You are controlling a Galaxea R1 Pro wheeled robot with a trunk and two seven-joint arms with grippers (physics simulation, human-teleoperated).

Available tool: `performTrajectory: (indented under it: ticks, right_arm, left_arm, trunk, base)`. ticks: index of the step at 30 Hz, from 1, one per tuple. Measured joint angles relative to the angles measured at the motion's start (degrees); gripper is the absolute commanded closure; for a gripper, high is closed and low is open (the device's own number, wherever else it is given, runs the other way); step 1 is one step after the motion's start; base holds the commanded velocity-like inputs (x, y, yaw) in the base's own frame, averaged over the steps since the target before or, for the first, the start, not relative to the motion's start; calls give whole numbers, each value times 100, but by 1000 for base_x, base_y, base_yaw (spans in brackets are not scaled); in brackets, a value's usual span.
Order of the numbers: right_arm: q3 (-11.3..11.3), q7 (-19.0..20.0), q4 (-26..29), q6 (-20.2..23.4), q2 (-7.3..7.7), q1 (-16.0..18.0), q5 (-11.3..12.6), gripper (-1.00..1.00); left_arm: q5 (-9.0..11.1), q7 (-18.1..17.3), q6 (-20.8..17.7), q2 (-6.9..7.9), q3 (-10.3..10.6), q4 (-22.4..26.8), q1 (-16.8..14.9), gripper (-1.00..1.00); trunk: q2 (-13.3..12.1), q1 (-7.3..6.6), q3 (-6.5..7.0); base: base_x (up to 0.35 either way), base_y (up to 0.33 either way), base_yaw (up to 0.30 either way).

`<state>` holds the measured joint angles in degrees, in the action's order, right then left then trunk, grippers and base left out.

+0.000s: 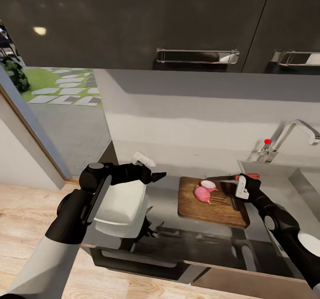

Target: In the kitchen, take the Vidalia onion out of the sink, dice it on the chopping board with the paring knife, put the diced onion into the bowl on the countertop, then place both the paring knife and the chopping board into the sink.

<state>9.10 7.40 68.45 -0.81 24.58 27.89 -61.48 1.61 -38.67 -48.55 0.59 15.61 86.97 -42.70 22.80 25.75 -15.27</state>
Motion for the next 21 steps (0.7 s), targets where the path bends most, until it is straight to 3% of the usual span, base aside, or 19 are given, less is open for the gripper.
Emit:
performTrajectory:
  ticks: [6,21]
  right_arm:
    - [4,-510,-67,-2,-6,0,-122,100]
    - [342,-700,-383,-5,-7,-2,-161,100]
  left_arm:
    - [0,0,0,0,0,0,-3,-100]
    - [0,0,2,0,0,0,-3,-100]
  trunk:
    - [0,0,0]
    - [0,0,0]
  base:
    - [0,0,0]
    - [0,0,0]
